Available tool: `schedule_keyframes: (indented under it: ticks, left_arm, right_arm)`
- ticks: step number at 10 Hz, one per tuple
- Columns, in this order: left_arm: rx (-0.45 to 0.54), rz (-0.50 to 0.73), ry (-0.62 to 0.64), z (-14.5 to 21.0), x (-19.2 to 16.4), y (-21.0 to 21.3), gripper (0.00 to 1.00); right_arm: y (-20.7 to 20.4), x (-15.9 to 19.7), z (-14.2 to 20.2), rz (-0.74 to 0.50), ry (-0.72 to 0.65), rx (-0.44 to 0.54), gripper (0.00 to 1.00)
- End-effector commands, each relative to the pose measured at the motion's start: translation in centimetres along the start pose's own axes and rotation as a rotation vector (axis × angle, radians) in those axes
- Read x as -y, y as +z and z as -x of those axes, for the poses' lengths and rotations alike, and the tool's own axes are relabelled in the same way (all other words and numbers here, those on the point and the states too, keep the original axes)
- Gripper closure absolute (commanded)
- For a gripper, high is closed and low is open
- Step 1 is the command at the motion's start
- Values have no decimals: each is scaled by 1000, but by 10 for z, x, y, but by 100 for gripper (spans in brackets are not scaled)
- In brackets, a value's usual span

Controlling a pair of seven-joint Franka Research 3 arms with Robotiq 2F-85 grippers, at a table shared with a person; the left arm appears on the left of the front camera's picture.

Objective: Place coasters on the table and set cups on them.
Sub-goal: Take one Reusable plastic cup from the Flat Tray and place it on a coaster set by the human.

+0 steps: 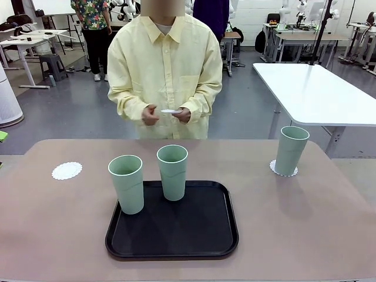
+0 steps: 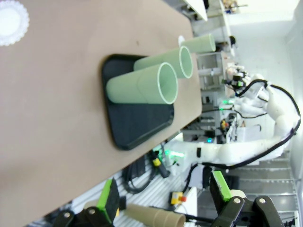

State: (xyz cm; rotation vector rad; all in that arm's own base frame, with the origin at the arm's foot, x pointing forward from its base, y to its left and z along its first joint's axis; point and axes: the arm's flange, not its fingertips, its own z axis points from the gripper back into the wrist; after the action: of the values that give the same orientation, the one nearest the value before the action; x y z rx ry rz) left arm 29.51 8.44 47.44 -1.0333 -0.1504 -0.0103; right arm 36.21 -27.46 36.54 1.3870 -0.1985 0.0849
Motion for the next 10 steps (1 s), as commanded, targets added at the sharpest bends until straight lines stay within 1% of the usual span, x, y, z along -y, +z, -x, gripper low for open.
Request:
schedule_keyframes:
  ticks: [1, 5, 6, 7, 8, 9, 10]
  left_arm:
    - [1, 3, -14, 2, -2, 1, 0]
    - [0, 0, 0, 0, 0, 0, 0]
    - [-33, -1, -26, -19, 8, 6, 0]
    - [-38, -70, -130, -32, 18, 9, 0]
    - [-88, -148, -280, -45, 34, 12, 0]
    - [-97, -272, -397, -53, 47, 12, 0]
    - [-142, -394, -494, -61, 59, 7, 0]
  right_arm:
    - [1, 0, 0, 1, -1, 1, 0]
    - [1, 0, 0, 1, -1, 1, 0]
    - [1, 0, 0, 1, -1, 1, 0]
    - [1, 0, 0, 1, -1, 1, 0]
    - [1, 0, 0, 1, -1, 1, 0]
    - [1, 0, 0, 1, -1, 1, 0]
    - [1, 0, 0, 1, -1, 1, 0]
